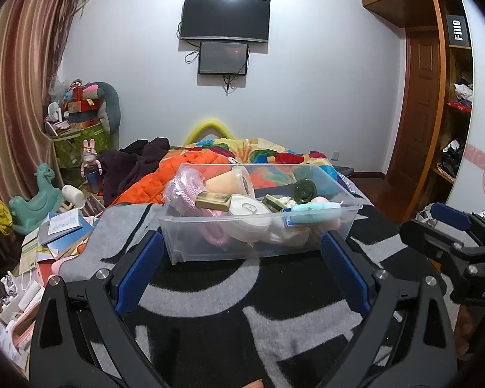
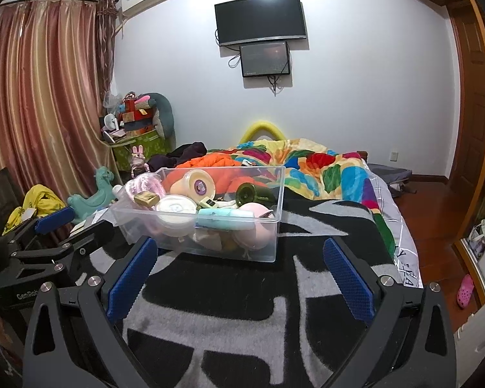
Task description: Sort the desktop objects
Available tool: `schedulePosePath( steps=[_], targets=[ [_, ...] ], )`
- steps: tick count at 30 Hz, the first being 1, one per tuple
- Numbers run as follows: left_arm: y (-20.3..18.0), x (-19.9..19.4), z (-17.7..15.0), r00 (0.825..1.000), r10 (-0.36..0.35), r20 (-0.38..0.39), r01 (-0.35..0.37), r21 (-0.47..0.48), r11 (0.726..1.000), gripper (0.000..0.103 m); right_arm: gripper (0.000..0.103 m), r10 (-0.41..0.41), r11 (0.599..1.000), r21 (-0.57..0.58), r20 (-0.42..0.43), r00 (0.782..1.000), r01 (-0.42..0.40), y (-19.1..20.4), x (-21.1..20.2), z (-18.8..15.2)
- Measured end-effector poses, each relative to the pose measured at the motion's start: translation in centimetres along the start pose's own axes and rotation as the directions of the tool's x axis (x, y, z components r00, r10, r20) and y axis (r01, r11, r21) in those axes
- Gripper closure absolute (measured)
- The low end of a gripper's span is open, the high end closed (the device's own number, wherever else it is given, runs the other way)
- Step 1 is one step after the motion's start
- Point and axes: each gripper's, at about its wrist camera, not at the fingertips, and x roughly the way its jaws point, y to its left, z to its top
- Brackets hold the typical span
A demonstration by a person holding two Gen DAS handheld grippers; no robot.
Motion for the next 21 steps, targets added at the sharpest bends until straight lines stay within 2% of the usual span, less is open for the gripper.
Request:
schedulePosePath(
  steps=[7,11,21],
  targets=[
    [0.1,-0.3,-0.7,1.000,0.017,-0.014,-0.017,0.000,1.000,0.004,0.001,-0.001,1.000,0.005,-0.012,1.000,0.001,0.2,-0.1,-0.3],
    [0.1,-0.2,-1.0,0.998,0.064,-0.005,-0.064,-0.001,0.998,0.004,0.001,-0.003,1.000,-0.002,0.005,1.000,0.003,0.3,-0.6,-0.5],
    [0.0,-0.7,-1.0,1.000,0.018,0.012,-0.018,-0.003,1.000,0.004,0.001,-0.014,1.000,0.007,-0.021,1.000,0.014,-0.2,0.4,-0.8]
  ],
)
